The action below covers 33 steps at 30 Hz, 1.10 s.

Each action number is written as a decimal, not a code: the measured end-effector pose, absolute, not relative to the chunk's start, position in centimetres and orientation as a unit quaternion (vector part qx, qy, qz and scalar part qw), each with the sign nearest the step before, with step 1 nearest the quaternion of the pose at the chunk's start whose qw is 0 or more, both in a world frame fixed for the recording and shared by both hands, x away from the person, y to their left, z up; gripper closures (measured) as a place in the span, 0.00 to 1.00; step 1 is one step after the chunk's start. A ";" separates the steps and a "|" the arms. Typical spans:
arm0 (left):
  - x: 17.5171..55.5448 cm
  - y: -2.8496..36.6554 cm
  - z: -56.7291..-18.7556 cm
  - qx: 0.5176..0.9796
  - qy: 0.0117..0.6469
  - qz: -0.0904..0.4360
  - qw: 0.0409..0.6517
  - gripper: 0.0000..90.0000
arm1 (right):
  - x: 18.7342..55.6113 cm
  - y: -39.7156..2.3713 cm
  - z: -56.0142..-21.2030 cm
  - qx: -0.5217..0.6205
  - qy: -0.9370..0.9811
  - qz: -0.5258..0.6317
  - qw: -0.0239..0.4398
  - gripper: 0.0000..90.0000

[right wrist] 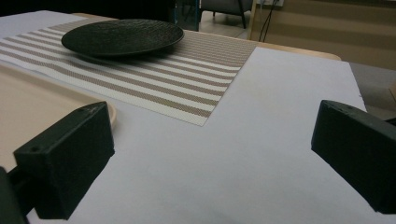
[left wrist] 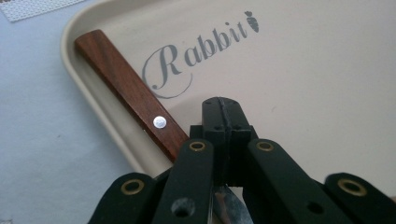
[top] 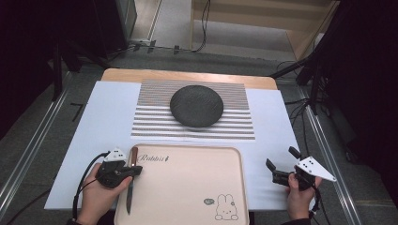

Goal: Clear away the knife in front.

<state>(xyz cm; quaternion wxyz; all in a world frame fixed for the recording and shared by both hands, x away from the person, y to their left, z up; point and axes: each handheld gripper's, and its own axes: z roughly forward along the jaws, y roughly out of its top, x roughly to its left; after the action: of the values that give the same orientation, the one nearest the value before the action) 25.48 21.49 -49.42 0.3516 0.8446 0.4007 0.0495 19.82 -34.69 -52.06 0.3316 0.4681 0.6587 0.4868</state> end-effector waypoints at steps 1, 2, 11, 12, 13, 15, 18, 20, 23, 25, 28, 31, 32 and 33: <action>25.5 21.6 -49.4 0.845 0.400 0.051 0.350 1.00 | 19.8 -34.7 -52.1 0.467 0.659 0.487 0.332 0.00; 25.5 21.8 -49.4 0.845 0.400 0.049 0.352 1.00 | 19.8 -34.7 -52.1 0.468 0.659 0.486 0.332 0.00; 25.5 22.2 -49.6 0.841 0.391 0.050 0.370 1.00 | 19.8 -34.7 -52.1 0.467 0.660 0.486 0.332 0.00; 25.5 22.3 -49.5 0.838 0.386 0.047 0.383 1.00 | 19.8 -34.7 -52.1 0.467 0.660 0.486 0.332 0.00; 25.4 22.4 -49.4 0.833 0.383 0.047 0.396 0.99 | 19.8 -34.7 -52.1 0.467 0.660 0.486 0.332 0.00; 25.3 22.6 -49.1 0.825 0.380 0.059 0.415 0.87 | 19.8 -34.7 -52.1 0.467 0.660 0.487 0.332 0.00; 25.0 22.7 -48.6 0.816 0.365 0.068 0.443 0.72 | 19.9 -34.7 -52.1 0.466 0.660 0.487 0.332 0.00; 24.9 22.8 -48.3 0.814 0.354 0.077 0.455 0.61 | 19.8 -34.7 -52.1 0.467 0.659 0.487 0.332 0.00; 24.8 23.1 -48.0 0.801 0.353 0.087 0.475 0.48 | 19.8 -34.7 -52.1 0.467 0.659 0.487 0.332 0.00; 24.8 23.4 -47.9 0.796 0.356 0.095 0.480 0.39 | 19.8 -34.7 -52.1 0.468 0.659 0.486 0.331 0.00; 24.9 23.8 -47.8 0.788 0.361 0.098 0.488 0.26 | 19.8 -34.7 -52.1 0.467 0.660 0.486 0.332 0.00; 24.9 24.2 -47.8 0.783 0.360 0.100 0.497 0.11 | 19.9 -34.7 -52.1 0.467 0.660 0.487 0.332 0.00; 25.0 24.4 -47.7 0.781 0.358 0.097 0.502 0.08 | 19.9 -34.7 -52.1 0.467 0.660 0.487 0.332 0.00; 24.9 24.5 -47.7 0.778 0.359 0.100 0.507 0.01 | 19.9 -34.7 -52.1 0.467 0.659 0.486 0.332 0.00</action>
<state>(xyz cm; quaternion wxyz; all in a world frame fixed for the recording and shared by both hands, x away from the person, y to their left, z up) 24.93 24.54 -47.65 0.5066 0.7776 0.3587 0.0998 19.86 -34.69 -52.07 0.3322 0.4670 0.6595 0.4864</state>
